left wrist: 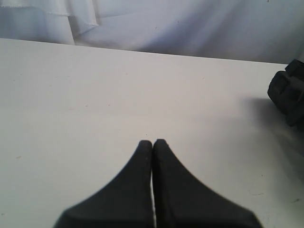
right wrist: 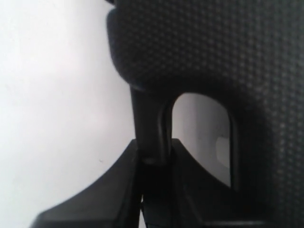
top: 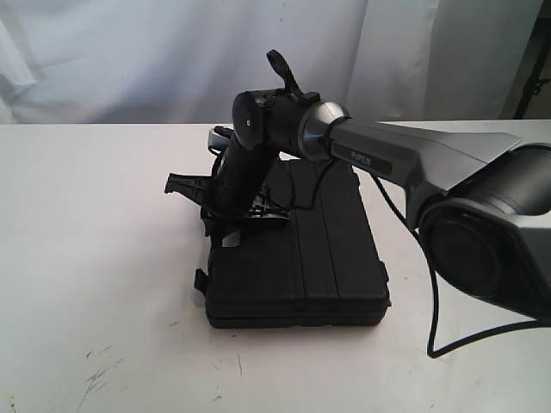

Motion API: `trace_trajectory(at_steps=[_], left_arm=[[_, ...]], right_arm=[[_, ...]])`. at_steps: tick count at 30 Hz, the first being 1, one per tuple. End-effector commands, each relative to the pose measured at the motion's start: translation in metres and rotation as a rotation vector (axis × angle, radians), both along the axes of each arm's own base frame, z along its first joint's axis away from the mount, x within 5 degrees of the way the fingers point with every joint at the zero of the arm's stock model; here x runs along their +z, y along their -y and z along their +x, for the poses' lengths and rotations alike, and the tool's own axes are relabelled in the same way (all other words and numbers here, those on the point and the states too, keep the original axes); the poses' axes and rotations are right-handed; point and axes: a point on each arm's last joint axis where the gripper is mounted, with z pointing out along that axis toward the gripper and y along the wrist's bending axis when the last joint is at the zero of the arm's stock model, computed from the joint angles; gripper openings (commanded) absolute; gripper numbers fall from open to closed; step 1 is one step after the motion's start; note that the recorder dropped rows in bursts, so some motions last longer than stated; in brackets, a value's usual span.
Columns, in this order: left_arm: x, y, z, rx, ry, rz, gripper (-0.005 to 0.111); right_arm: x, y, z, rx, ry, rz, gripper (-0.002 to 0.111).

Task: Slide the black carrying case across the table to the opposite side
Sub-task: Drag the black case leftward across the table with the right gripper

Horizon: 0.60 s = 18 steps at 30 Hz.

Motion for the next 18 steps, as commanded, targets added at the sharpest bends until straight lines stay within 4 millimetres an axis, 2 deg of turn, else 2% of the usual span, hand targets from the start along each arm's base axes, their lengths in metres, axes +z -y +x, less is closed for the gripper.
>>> trace_trajectory(at_steps=[1,18], left_arm=[[0.0,0.0,0.0,0.002,0.012,0.002,0.0],[0.0,0.0,0.0,0.002,0.012,0.002,0.0]], right_arm=[[0.017,-0.014,0.003,-0.042,0.066,0.134,0.002],[0.021,-0.027,0.002,-0.066,0.12,0.196,0.002]])
